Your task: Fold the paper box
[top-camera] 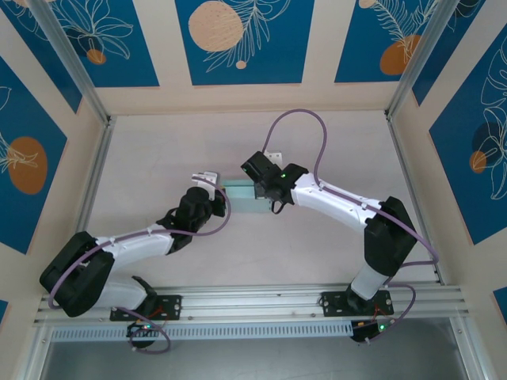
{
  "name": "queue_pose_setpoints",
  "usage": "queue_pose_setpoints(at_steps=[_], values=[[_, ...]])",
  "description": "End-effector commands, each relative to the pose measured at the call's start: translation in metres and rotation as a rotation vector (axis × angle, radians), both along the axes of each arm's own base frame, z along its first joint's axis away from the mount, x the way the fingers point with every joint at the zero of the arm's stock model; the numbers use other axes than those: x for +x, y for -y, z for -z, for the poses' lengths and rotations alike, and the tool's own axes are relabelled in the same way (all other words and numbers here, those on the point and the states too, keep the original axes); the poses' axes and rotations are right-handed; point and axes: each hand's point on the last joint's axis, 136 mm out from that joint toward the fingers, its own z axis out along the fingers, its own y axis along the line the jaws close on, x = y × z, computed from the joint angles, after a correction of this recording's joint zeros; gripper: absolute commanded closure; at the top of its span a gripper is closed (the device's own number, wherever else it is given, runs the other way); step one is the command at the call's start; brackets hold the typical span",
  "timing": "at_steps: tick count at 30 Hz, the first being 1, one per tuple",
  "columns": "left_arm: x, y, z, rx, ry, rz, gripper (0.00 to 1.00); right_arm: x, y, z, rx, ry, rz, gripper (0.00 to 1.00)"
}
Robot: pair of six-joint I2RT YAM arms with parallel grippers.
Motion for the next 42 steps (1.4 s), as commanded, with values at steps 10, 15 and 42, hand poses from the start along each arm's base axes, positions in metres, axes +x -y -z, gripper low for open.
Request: queue_pose_setpoints(at_steps=[10, 15, 42], values=[[-0.008, 0.032, -0.018, -0.049, 0.033, 0.107, 1.0, 0.002, -0.028, 0.001, 0.103, -0.02, 0.012, 1.0], [-0.009, 0.033, -0.017, -0.045, 0.035, 0.109, 1.0, 0.003, -0.029, 0.001, 0.116, -0.02, 0.031, 1.0], [-0.011, 0.031, -0.017, -0.02, 0.038, 0.095, 1.0, -0.011, -0.024, 0.029, 0.104, 0.005, -0.008, 1.0]])
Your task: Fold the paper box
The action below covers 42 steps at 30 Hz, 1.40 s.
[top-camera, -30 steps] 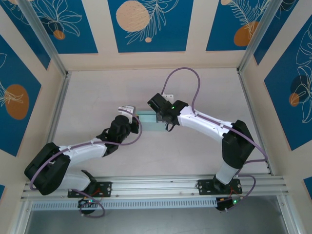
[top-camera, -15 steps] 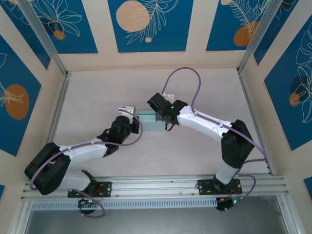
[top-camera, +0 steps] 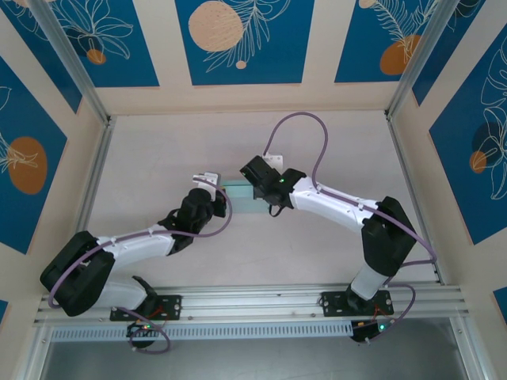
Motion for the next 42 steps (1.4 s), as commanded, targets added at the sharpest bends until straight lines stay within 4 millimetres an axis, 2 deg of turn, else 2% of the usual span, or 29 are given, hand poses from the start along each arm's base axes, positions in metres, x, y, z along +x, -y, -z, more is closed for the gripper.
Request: queue_pose_setpoints(at_steps=[1, 10, 17, 22, 27, 31, 34, 42], values=[[-0.01, 0.032, -0.019, -0.042, 0.029, 0.119, 1.0, -0.015, -0.021, 0.021, 0.059, -0.046, -0.074, 1.0], [-0.013, 0.032, -0.019, -0.048, 0.017, 0.129, 1.0, -0.027, -0.018, 0.04, 0.0, -0.049, -0.103, 1.0], [-0.021, 0.036, -0.032, -0.083, -0.018, 0.181, 0.99, -0.034, -0.022, 0.04, -0.057, -0.002, -0.14, 1.0], [-0.031, 0.04, -0.044, -0.106, -0.059, 0.245, 0.78, -0.034, -0.022, 0.04, -0.073, 0.008, -0.14, 1.0], [-0.042, 0.035, -0.055, -0.159, -0.119, 0.292, 0.51, -0.034, -0.02, 0.037, -0.079, 0.008, -0.121, 1.0], [-0.05, 0.026, -0.07, -0.182, -0.14, 0.279, 0.46, -0.034, -0.02, 0.035, -0.081, 0.007, -0.118, 1.0], [-0.05, 0.018, -0.072, -0.186, -0.199, 0.253, 0.43, -0.033, -0.019, 0.033, -0.1, 0.005, -0.113, 1.0], [-0.047, 0.008, -0.047, -0.3, -0.328, 0.209, 0.34, -0.032, -0.01, 0.024, -0.163, -0.01, -0.058, 1.0]])
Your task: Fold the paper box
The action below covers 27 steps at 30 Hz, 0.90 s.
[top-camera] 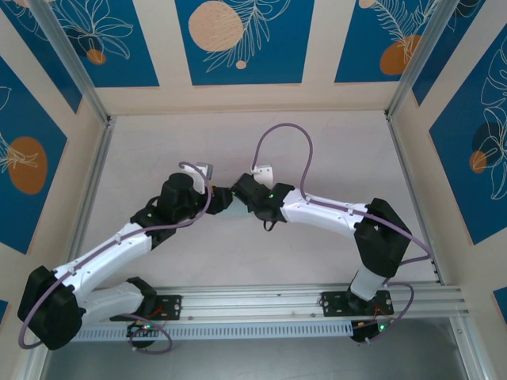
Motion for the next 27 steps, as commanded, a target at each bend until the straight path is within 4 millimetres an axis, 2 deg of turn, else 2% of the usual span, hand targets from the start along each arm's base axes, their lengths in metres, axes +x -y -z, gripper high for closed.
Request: queue_pose_setpoints(at_steps=[1, 5, 10, 13, 18, 23, 27], values=[[-0.009, 0.003, 0.01, -0.089, -0.093, 0.025, 0.33, -0.01, 0.006, 0.009, -0.054, -0.053, 0.013, 1.0], [-0.006, -0.008, 0.003, -0.103, -0.083, -0.026, 0.32, -0.009, 0.005, 0.01, -0.057, -0.056, 0.009, 1.0], [0.002, -0.037, 0.007, -0.051, -0.099, -0.187, 0.32, -0.009, 0.001, 0.013, -0.068, -0.059, -0.001, 1.0], [0.01, -0.052, 0.009, -0.031, -0.1, -0.272, 0.23, -0.009, -0.002, 0.015, -0.078, -0.06, -0.009, 1.0], [0.024, -0.045, 0.01, -0.047, -0.13, -0.266, 0.18, -0.009, -0.006, 0.015, -0.094, -0.057, -0.024, 1.0], [0.034, -0.041, 0.032, -0.01, -0.177, -0.264, 0.17, -0.009, -0.008, 0.017, -0.104, -0.06, -0.026, 1.0], [0.033, -0.043, 0.05, 0.025, -0.207, -0.276, 0.17, -0.01, -0.012, 0.018, -0.112, -0.062, -0.034, 1.0]])
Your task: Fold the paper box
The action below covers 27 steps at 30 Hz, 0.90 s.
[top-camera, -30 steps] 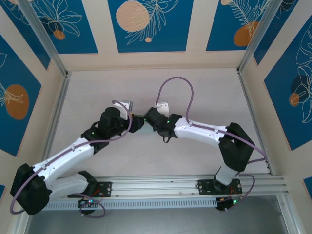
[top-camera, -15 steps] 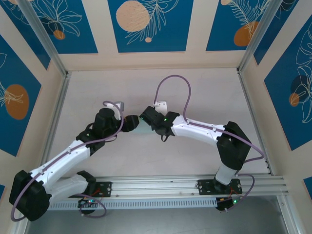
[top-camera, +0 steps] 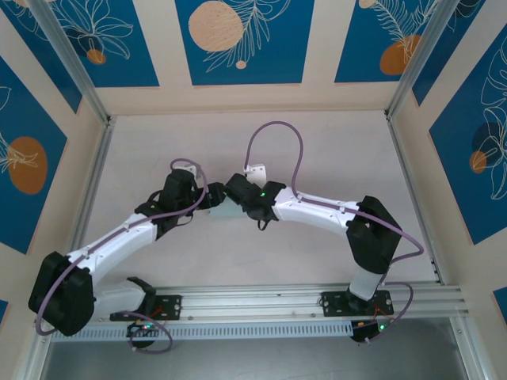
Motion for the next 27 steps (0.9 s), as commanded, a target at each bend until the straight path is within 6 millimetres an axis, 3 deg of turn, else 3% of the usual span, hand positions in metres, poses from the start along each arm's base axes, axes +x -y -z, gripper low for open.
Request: queue_pose_setpoints(at_steps=[1, 6, 13, 18, 27], values=[[0.006, -0.005, 0.004, 0.01, 0.001, -0.029, 0.18, -0.012, 0.002, 0.022, -0.077, -0.074, -0.023, 1.0], [0.004, -0.009, 0.022, 0.021, -0.026, -0.048, 0.23, -0.017, -0.001, 0.024, -0.106, -0.08, -0.034, 0.98], [-0.002, -0.017, 0.04, 0.054, -0.058, -0.069, 0.33, -0.023, -0.007, 0.019, -0.104, -0.083, -0.06, 0.76], [-0.003, -0.018, 0.047, 0.058, -0.071, -0.075, 0.35, -0.028, -0.014, 0.012, -0.092, -0.09, -0.09, 0.61], [0.0, -0.014, 0.042, 0.038, -0.057, -0.071, 0.35, -0.034, -0.03, -0.019, 0.05, -0.104, -0.163, 0.5]])
